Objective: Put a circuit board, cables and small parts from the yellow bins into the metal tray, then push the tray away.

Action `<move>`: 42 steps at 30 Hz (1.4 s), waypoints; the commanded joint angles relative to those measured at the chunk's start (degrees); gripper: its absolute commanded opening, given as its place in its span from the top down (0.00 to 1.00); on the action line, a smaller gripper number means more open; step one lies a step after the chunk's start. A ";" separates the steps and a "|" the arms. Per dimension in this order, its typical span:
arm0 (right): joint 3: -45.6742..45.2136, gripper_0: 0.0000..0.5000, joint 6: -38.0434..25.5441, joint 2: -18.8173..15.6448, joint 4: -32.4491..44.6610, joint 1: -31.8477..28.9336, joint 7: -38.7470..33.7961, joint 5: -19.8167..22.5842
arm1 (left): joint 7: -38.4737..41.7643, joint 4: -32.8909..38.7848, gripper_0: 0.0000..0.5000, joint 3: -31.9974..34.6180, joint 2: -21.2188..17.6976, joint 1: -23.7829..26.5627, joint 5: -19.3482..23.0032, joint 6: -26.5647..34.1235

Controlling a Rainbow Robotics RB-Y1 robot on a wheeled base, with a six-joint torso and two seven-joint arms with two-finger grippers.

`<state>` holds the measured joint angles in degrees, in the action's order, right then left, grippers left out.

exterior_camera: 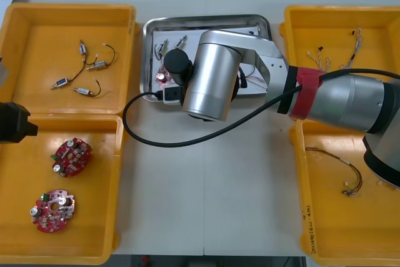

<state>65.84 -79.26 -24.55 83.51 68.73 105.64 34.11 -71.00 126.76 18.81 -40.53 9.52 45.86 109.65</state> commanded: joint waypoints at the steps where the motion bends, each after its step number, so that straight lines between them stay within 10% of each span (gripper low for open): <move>1: 0.43 1.00 1.30 1.17 -1.15 3.87 2.47 0.60 | -3.97 1.74 0.00 1.84 -2.27 -1.44 0.46 0.35; 42: 0.52 1.00 12.55 4.60 -17.41 9.67 6.42 2.98 | -3.97 1.74 0.00 1.84 -2.27 -1.44 0.46 0.35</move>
<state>65.96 -67.88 -21.09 66.75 74.69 109.31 36.67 -71.00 126.78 18.81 -40.53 9.51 45.87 109.65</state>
